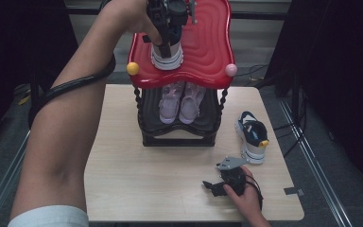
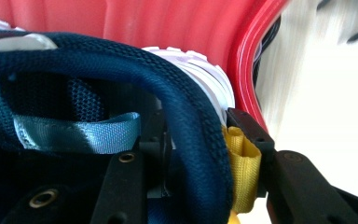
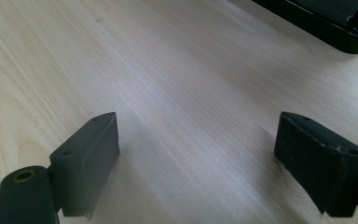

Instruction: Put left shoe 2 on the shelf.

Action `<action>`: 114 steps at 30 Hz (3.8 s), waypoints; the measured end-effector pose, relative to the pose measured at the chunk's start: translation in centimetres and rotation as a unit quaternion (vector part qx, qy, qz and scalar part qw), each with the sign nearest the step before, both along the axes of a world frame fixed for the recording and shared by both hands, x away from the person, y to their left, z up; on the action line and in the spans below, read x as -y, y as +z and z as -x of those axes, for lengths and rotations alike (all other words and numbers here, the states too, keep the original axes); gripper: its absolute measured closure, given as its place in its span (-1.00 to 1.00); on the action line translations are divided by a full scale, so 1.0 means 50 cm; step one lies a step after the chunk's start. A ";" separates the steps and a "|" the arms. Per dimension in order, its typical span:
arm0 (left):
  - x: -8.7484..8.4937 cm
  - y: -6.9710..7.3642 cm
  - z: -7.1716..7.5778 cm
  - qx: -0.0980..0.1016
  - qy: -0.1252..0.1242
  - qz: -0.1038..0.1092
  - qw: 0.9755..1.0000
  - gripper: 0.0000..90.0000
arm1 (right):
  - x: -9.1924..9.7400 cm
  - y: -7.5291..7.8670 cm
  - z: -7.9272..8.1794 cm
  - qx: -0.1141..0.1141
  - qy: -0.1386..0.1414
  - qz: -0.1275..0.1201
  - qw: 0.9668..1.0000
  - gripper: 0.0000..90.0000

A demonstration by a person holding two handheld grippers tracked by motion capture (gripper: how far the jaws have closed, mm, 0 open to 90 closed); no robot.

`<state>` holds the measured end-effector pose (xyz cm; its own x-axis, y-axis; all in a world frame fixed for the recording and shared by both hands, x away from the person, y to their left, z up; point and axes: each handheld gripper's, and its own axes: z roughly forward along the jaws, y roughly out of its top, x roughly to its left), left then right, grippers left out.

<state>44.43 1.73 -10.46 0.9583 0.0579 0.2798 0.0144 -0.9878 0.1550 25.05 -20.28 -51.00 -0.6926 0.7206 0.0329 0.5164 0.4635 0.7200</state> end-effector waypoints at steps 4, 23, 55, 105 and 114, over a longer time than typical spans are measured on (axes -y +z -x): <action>-0.002 0.004 -0.003 -0.004 0.016 0.007 1.000 0.25 | 0.000 0.000 0.000 0.000 0.000 0.000 1.000 -0.70; -0.010 0.009 0.002 -0.020 0.062 0.029 0.997 -0.04 | 0.000 0.000 0.000 0.000 0.000 0.000 1.000 -0.70; -0.008 0.020 0.007 -0.045 0.118 0.052 0.991 -0.40 | 0.000 0.000 0.000 0.000 0.000 0.000 1.000 -0.70; -0.081 0.040 0.050 -0.077 0.178 0.058 0.979 -0.42 | 0.000 -0.001 0.000 0.003 0.001 0.000 1.000 -0.70; -0.107 0.019 0.056 -0.080 0.189 0.060 0.977 -0.44 | -0.001 -0.001 0.000 0.003 0.001 0.000 1.000 -0.70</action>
<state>41.63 7.10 -9.49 0.8927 0.4400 0.0971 0.4089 -0.8816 0.2356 25.07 -20.25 -51.04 -0.6944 0.7190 0.0292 0.5111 0.4643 0.7233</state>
